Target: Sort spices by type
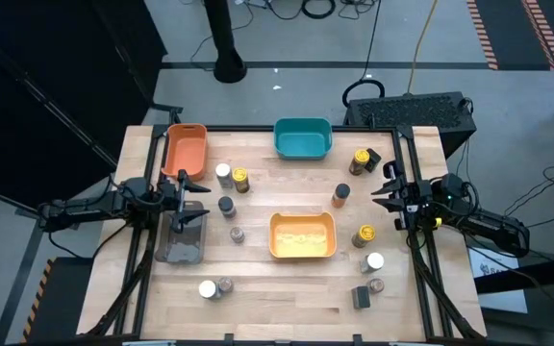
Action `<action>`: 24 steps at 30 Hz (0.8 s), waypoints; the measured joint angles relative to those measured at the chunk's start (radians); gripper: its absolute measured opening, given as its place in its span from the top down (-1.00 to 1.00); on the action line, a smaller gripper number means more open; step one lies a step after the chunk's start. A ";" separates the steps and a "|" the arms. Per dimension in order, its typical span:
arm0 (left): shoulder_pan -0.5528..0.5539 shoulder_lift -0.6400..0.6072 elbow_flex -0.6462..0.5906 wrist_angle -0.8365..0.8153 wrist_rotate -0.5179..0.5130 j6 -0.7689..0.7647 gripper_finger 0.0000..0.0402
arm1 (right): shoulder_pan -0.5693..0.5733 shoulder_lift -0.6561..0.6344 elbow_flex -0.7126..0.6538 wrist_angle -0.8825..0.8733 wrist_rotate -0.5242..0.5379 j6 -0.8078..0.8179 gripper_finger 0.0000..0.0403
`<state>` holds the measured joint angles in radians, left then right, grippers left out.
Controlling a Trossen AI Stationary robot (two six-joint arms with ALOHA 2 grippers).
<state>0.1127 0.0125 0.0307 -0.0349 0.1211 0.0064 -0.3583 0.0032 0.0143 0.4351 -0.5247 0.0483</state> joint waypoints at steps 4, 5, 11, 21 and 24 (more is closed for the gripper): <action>0.000 0.000 0.000 0.000 0.000 0.000 -0.54 | 0.000 0.000 0.000 0.000 0.000 0.000 0.74; 0.000 0.000 0.000 0.000 0.000 0.000 -0.54 | 0.000 0.000 0.000 0.000 0.000 0.000 0.74; 0.000 0.000 -0.003 0.154 0.002 -0.240 -0.54 | 0.000 0.000 0.000 0.000 0.000 0.000 0.74; 0.000 0.000 -0.002 0.360 -0.004 -0.289 -0.54 | 0.004 0.010 0.002 0.027 0.039 0.134 0.74; 0.000 0.000 -0.002 0.380 -0.005 -0.289 -0.54 | 0.013 0.035 0.020 0.071 0.071 0.172 0.74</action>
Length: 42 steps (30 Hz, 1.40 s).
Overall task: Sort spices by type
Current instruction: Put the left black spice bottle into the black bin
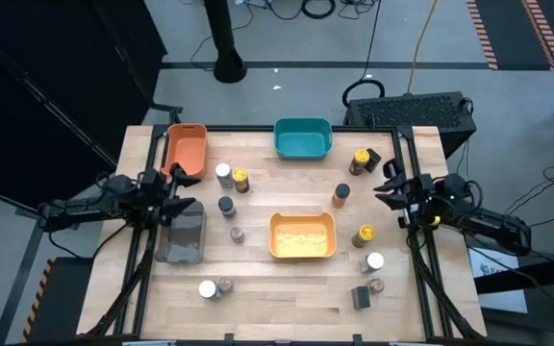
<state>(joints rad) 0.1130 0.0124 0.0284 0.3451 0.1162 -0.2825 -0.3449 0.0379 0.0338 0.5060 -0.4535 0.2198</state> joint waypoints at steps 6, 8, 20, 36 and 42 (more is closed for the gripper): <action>0.000 0.000 0.001 0.018 -0.051 0.114 -0.54 | 0.012 0.115 0.136 -0.053 0.015 0.056 0.74; 0.000 0.000 0.001 0.034 -0.066 0.103 -0.54 | 0.013 0.167 0.191 -0.093 0.016 0.069 0.74; 0.000 0.000 0.002 0.160 -0.034 -0.075 -0.54 | 0.012 0.361 0.356 -0.217 0.075 0.085 0.74; -0.097 0.122 0.003 0.272 -0.046 -0.054 -0.54 | 0.004 0.629 0.611 -0.597 0.190 -0.047 0.74; -0.173 0.317 0.003 0.568 -0.091 -0.013 -0.54 | -0.018 0.620 0.611 -0.586 0.191 -0.040 0.74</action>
<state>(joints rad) -0.0597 0.3294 0.0315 0.9136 0.0255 -0.2953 -0.3625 0.6574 0.6445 -0.0801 -0.2629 0.1795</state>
